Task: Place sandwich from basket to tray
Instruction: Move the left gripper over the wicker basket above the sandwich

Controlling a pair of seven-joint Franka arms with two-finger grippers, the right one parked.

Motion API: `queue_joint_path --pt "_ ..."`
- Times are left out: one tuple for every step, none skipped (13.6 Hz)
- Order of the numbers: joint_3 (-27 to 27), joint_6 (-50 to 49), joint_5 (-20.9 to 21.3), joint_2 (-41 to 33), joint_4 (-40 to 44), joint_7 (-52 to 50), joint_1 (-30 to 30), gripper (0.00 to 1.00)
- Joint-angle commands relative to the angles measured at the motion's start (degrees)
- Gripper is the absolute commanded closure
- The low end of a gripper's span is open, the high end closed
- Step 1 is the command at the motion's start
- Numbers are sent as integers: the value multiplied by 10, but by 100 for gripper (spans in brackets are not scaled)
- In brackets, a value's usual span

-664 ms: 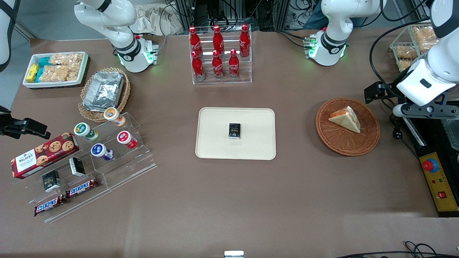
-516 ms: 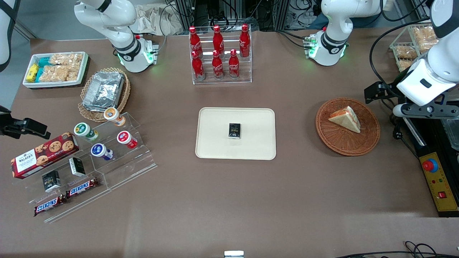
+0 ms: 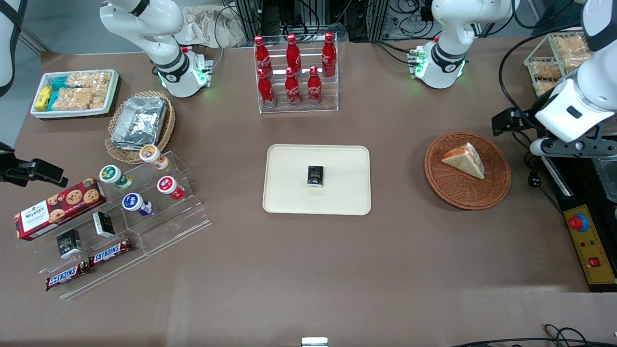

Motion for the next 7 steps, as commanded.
queue_joint_path --pt "2 -8 20 -1 -1 -49 2 0" --pt "2 -5 24 -2 -4 -57 5 0" --pt "2 -2 28 -6 -14 -63 7 0" --pt "2 1 35 -12 -25 -73 12 0" --pt "2 11 35 -24 -42 -106 13 0" --pt "1 35 36 -45 -75 -142 13 0" --pt "2 60 36 -71 -115 -176 13 0"
